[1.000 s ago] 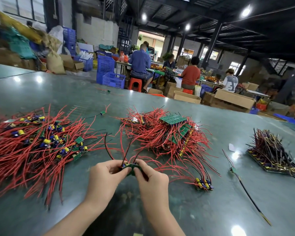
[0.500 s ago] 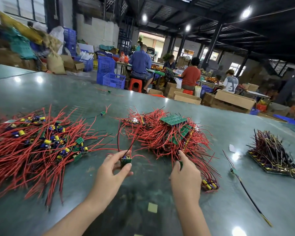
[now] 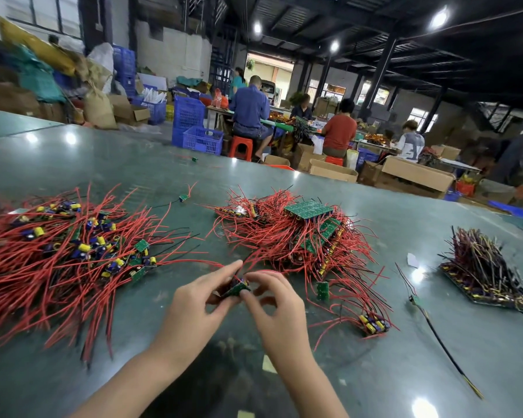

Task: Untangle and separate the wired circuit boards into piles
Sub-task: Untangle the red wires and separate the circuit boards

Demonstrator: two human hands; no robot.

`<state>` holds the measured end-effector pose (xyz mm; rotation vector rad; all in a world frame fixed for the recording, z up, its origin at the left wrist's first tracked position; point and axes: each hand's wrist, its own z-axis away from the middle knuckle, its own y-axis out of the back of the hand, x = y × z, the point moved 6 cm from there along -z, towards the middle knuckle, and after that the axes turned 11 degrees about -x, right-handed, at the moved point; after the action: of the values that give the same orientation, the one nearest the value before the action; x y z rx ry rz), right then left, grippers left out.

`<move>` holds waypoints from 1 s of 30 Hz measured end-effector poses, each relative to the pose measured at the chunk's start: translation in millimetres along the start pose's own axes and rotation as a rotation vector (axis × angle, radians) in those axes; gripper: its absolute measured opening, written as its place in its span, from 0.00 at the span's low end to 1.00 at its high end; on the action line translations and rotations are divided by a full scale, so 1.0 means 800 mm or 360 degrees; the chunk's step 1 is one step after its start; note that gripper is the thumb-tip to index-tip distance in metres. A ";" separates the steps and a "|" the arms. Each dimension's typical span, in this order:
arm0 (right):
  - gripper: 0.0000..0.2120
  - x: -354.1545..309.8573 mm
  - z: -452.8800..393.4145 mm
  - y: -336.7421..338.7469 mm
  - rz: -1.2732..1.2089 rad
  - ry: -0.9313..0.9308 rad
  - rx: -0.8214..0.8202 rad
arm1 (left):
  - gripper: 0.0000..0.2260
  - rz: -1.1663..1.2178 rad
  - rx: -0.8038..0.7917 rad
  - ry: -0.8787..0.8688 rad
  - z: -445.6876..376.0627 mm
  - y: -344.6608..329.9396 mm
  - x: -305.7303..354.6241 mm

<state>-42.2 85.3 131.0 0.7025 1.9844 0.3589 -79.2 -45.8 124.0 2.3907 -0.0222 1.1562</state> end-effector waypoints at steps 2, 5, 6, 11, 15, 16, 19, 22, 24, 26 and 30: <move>0.09 0.003 -0.001 0.003 -0.0035 -0.0072 0.0003 | 0.33 -0.0122 -0.0061 -0.0094 0.001 -0.003 0.002; 0.07 0.003 -0.002 0.002 0.0031 -0.0050 -0.0024 | 0.38 -0.0055 -0.0014 -0.0043 0.002 -0.002 -0.003; 0.06 0.003 -0.002 0.002 0.0047 -0.0050 -0.0009 | 0.38 0.0043 0.0024 0.0013 0.002 -0.002 -0.006; 0.04 0.014 -0.002 -0.002 -0.0099 -0.0225 -0.0003 | 0.36 0.0821 0.0150 0.0315 -0.001 -0.004 -0.032; 0.10 0.016 0.001 -0.011 -0.0256 -0.0362 -0.0127 | 0.32 0.0940 0.0124 0.0370 -0.001 -0.006 -0.033; 0.12 0.015 0.001 -0.011 -0.0304 -0.0358 -0.0130 | 0.31 0.0952 0.0110 0.0374 -0.001 -0.006 -0.033; 0.13 0.013 0.001 -0.005 -0.0367 -0.0326 -0.0086 | 0.28 0.0991 0.0050 0.0378 -0.001 -0.011 -0.030; 0.11 0.011 0.002 -0.008 -0.0346 -0.0308 -0.0139 | 0.26 0.0976 0.0095 0.0356 0.000 -0.010 -0.027; 0.10 0.012 0.001 -0.008 -0.0290 -0.0275 -0.0124 | 0.26 0.1009 0.0136 0.0344 0.000 -0.008 -0.027; 0.08 0.010 0.001 -0.007 -0.0184 -0.0186 -0.0060 | 0.25 0.1045 0.0168 0.0343 0.002 -0.008 -0.029; 0.06 0.003 0.007 -0.006 0.0002 -0.0028 0.0121 | 0.24 0.1045 0.0256 0.0349 0.006 -0.009 -0.032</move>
<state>-40.1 82.8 124.0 0.7525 1.9894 0.2781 -91.1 -46.5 99.5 2.4483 -0.7107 1.7603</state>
